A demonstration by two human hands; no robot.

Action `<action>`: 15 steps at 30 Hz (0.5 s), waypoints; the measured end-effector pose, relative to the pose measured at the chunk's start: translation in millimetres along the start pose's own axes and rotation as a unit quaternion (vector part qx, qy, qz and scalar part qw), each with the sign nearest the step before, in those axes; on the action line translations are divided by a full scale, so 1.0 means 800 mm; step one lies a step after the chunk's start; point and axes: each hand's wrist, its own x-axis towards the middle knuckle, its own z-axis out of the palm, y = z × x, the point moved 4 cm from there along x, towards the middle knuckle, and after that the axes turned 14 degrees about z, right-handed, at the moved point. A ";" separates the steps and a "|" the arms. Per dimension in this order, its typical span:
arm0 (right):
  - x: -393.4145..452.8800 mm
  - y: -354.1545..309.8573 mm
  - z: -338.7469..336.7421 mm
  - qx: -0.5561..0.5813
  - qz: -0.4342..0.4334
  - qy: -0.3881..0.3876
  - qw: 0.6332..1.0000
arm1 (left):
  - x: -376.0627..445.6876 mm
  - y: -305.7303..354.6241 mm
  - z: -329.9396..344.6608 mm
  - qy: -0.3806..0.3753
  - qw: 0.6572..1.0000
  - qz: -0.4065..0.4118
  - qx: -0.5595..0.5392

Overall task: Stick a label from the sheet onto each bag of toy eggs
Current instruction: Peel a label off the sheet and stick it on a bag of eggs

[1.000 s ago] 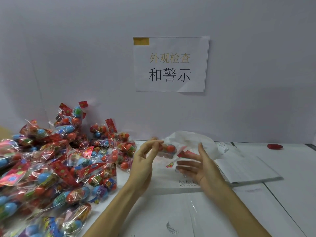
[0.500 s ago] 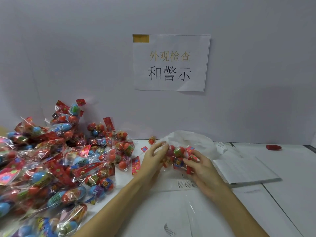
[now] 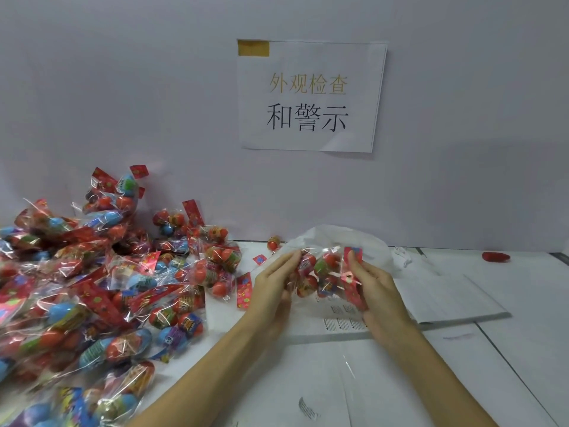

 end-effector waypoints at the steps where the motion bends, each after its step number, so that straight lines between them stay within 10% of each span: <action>1: -0.002 0.000 0.002 -0.027 -0.014 -0.011 0.999 | -0.002 -0.001 0.000 0.008 1.000 -0.004 -0.013; 15: -0.008 0.002 -0.003 -0.158 -0.007 0.038 0.987 | -0.003 0.015 -0.004 -0.060 0.972 0.038 0.226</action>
